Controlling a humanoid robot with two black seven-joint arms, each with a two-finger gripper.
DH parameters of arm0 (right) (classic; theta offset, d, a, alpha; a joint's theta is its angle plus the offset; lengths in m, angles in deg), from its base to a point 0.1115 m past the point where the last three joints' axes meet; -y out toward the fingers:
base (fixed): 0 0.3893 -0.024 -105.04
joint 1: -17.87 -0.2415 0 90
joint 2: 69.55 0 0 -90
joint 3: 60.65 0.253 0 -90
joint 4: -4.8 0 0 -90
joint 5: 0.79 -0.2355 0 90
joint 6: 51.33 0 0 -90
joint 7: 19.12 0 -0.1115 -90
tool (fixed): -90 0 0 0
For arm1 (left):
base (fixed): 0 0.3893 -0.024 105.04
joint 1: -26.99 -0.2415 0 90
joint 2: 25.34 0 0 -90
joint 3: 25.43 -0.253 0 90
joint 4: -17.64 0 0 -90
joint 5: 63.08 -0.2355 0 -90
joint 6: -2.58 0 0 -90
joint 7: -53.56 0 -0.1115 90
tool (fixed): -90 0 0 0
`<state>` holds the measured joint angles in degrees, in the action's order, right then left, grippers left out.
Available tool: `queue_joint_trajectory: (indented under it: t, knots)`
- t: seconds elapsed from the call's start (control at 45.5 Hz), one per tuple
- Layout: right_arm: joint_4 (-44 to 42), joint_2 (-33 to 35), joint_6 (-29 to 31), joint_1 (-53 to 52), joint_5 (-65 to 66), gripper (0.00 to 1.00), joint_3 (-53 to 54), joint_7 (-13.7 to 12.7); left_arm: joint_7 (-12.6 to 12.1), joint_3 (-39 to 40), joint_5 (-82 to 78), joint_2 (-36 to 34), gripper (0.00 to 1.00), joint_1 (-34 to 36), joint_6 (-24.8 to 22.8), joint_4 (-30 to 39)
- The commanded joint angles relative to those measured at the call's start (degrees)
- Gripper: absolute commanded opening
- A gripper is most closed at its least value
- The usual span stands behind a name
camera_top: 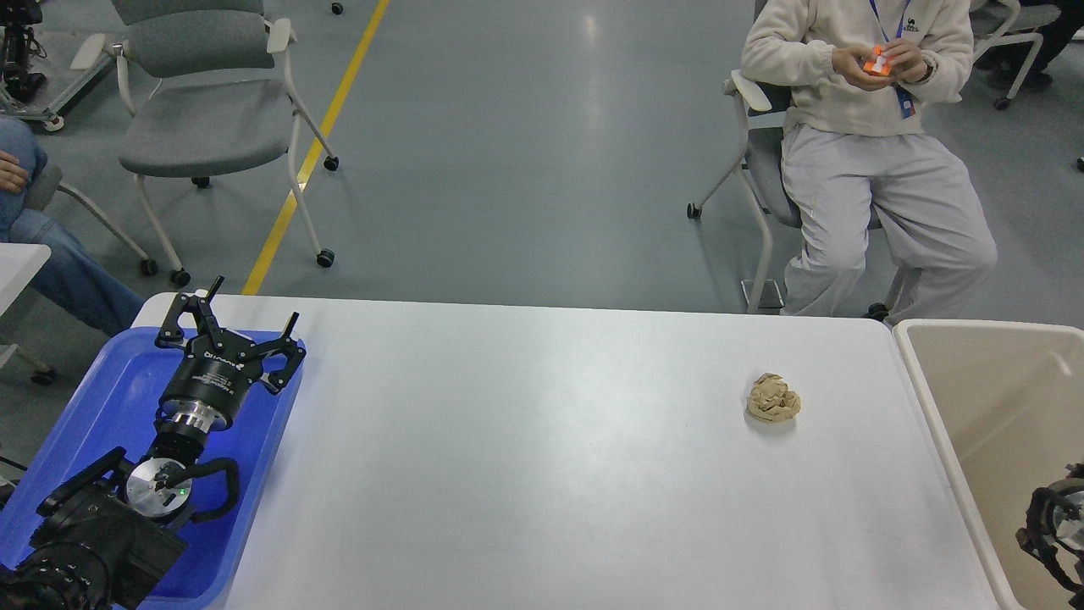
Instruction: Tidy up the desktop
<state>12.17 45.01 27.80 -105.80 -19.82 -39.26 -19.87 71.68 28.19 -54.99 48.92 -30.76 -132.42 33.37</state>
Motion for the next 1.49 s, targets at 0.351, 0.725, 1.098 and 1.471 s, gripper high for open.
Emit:
queue_joint_trajectory:
  t: [0.351,0.725,1.098,1.471]
  knots:
    - [19.50,13.40,5.16,-6.67,2.51,1.00,7.77,0.31,-0.01,0.00,-0.09,0.00,1.00,0.00,0.00,0.00]
    - [43.33,15.87,11.84,-6.67,2.95,1.00,23.69,0.22,-0.01,0.00,0.00,0.00,1.00,0.00,0.00,0.00]
    - [54.94,10.42,16.58,-5.09,2.95,1.00,25.28,0.40,0.08,0.00,0.00,0.00,1.00,0.00,0.00,0.00]
    - [54.77,2.60,20.72,-3.77,9.89,1.00,24.93,0.49,-0.01,0.00,0.00,0.00,1.00,0.00,0.00,0.00]
